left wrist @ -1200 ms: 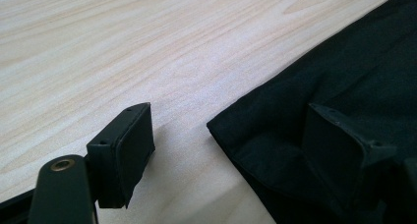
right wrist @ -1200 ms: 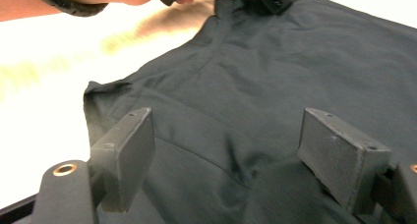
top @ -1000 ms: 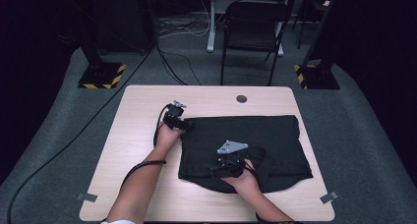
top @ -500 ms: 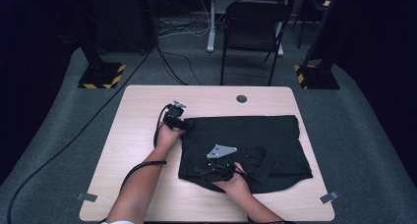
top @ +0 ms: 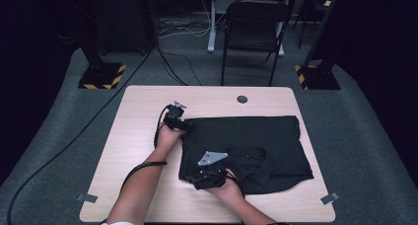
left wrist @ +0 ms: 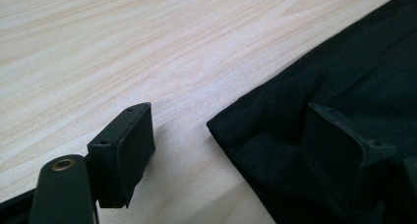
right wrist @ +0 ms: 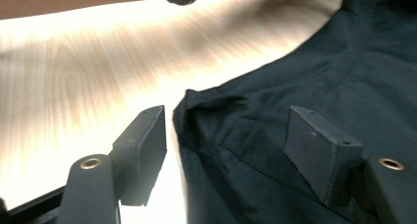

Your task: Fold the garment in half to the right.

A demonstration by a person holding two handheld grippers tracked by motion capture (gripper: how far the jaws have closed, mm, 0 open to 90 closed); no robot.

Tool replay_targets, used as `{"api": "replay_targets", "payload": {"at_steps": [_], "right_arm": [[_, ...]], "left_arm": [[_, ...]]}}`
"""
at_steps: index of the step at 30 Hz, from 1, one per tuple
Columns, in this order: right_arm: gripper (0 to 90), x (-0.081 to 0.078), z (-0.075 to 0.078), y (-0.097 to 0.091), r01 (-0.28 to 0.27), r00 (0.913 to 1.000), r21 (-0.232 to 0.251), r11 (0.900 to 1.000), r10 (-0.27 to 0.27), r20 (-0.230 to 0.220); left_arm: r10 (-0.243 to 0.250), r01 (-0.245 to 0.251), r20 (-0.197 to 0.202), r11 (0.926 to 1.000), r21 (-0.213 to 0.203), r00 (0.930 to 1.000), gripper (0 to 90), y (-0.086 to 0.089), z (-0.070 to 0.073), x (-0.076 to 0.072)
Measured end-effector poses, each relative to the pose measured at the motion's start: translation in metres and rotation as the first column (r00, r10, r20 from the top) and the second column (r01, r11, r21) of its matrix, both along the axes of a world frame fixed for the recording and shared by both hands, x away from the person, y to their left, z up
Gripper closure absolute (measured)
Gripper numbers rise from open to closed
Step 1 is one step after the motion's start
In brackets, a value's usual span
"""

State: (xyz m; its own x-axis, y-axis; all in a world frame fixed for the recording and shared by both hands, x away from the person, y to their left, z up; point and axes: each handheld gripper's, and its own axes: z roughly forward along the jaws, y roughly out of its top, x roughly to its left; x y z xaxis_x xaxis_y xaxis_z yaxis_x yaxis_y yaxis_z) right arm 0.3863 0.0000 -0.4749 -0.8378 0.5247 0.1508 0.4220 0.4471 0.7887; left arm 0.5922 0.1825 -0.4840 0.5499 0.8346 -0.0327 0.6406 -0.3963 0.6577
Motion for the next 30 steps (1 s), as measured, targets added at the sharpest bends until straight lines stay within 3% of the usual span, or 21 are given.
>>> {"api": "replay_targets", "payload": {"at_steps": [14, 21, 30], "right_arm": [[33.3, -0.004, -0.005, 0.025, -0.048, 0.9988, 0.008, 0.9988, 0.048, 0.008], [36.6, -0.005, -0.009, 0.038, -0.067, 0.9976, -0.047, 0.9967, 0.068, 0.017], [43.9, -0.005, -0.01, 0.043, -0.043, 0.9985, -0.092, 0.9948, 0.046, 0.029]], "left_arm": [[-0.002, 0.002, 0.004, 1.0, -0.002, 1.0, 21.4, 0.0, 0.0, 0.0], [-0.006, 0.006, 0.003, 1.0, 0.001, 1.0, 22.1, -0.001, 0.0, 0.0], [-0.014, 0.014, 0.002, 0.9999, -0.003, 0.9999, 24.4, -0.001, 0.001, 0.0]]}}
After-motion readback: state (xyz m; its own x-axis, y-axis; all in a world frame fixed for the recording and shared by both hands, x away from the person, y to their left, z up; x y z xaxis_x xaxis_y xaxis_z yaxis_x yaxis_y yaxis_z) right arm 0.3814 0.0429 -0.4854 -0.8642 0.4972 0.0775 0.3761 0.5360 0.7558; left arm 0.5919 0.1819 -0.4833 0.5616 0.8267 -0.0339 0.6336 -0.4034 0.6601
